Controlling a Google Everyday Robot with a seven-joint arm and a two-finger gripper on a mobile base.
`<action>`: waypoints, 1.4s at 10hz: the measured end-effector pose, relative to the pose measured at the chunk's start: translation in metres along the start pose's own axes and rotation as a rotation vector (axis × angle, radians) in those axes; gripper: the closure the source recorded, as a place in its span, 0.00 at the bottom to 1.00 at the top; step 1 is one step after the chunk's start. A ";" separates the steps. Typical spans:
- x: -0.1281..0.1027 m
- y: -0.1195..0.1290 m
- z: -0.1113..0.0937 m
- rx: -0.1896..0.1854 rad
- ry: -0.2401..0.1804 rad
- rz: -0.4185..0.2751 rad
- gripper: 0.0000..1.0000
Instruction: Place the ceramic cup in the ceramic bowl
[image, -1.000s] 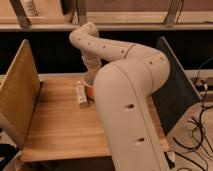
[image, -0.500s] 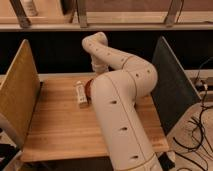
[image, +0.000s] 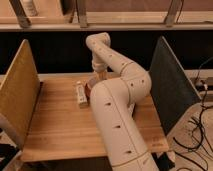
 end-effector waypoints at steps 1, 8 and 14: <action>0.000 -0.002 0.001 -0.013 0.001 -0.001 0.87; 0.007 -0.013 0.008 -0.066 0.008 0.013 0.29; -0.001 -0.029 -0.033 -0.035 -0.082 0.017 0.29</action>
